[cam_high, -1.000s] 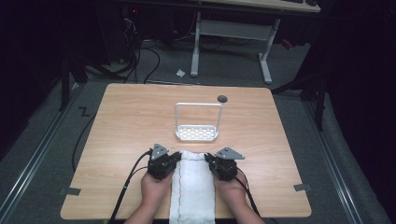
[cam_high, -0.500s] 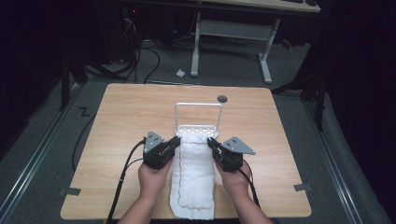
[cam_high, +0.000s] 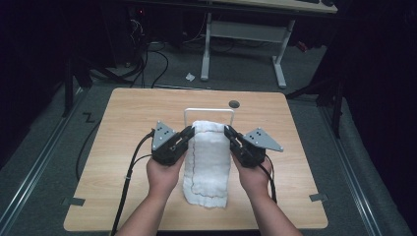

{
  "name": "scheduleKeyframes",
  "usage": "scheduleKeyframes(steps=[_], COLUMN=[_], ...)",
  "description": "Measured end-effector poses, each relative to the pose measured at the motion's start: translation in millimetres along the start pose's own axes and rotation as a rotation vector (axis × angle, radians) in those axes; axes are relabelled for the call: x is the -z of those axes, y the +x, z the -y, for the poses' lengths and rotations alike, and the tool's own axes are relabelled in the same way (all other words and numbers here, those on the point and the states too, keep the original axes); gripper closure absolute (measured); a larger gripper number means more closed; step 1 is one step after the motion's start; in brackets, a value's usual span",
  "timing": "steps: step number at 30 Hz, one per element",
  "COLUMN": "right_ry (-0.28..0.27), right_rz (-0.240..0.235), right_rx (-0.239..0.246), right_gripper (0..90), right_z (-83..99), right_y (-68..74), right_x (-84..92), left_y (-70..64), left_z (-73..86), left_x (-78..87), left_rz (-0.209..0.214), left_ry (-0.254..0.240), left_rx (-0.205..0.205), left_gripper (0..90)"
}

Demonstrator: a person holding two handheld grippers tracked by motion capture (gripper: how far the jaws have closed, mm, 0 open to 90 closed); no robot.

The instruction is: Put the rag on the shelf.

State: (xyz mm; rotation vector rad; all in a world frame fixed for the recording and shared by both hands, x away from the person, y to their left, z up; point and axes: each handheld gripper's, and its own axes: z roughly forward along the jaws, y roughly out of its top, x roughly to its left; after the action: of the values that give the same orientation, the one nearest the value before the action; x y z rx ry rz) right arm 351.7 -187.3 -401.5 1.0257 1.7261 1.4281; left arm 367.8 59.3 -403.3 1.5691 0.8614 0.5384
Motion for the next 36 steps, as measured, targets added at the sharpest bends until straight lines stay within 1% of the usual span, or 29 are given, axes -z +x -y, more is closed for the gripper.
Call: scheduleKeyframes(steps=[3,6,7,10,12,15,16,17,22,26,28,33,36], right_ry=[-0.019,-0.065,-0.065,-0.097,-0.117,-0.144,-0.152,-0.159,-0.163,-0.156,-0.157,-0.138,-0.138], right_rz=[-0.004,-0.003,-0.003,-0.001,0.001,0.003,-0.001,0.006,0.007,0.004,0.003,-0.002,-0.006], right_rx=[0.0,0.01,0.01,0.017,0.019,0.022,0.023,0.032,0.042,0.043,0.042,0.026,0.006], right_gripper=[86.2,86.2,86.2,86.2,86.2,86.2,86.2,86.2,86.3,86.2,86.3,86.2,86.3], right_z=[-8.0,-23.8,-23.8,-36.6,-45.6,-59.0,-62.6,-67.9,-73.0,-79.4,-83.7,-93.2,-97.8], right_y=[-0.2,-0.1,-0.1,-0.5,-1.3,-4.0,-5.1,-6.7,-8.4,-12.6,-16.0,-25.1,-32.6], right_x=[2.5,7.4,7.4,11.9,14.5,18.4,19.3,20.1,20.0,17.5,15.4,3.4,-5.5], left_y=[-2.8,-5.3,-6.2,-8.8,-9.7,-11.0,-11.1,-11.1,-11.8,-9.1,-6.6,0.3,6.4], left_z=[-11.5,-24.1,-28.6,-42.4,-51.6,-62.7,-65.3,-67.2,-74.5,-85.6,-92.1,-104.0,-109.5], left_x=[2.8,6.4,7.6,10.4,11.5,11.6,11.2,10.6,5.7,0.8,-2.9,-16.0,-26.1], left_rz=[0.0,0.006,0.006,0.004,0.009,0.009,0.011,0.011,0.013,0.015,0.012,-0.021,-0.027], left_ry=[-0.031,-0.065,-0.074,-0.103,-0.121,-0.138,-0.141,-0.142,-0.141,-0.145,-0.139,-0.133,-0.122], left_rx=[-0.01,-0.017,-0.027,-0.05,-0.056,-0.074,-0.074,-0.079,-0.085,-0.085,-0.091,-0.123,-0.121], left_gripper=[83.8,83.8,83.8,83.8,83.8,83.9,83.9,84.0,84.1,84.2,84.3,84.6,84.6])
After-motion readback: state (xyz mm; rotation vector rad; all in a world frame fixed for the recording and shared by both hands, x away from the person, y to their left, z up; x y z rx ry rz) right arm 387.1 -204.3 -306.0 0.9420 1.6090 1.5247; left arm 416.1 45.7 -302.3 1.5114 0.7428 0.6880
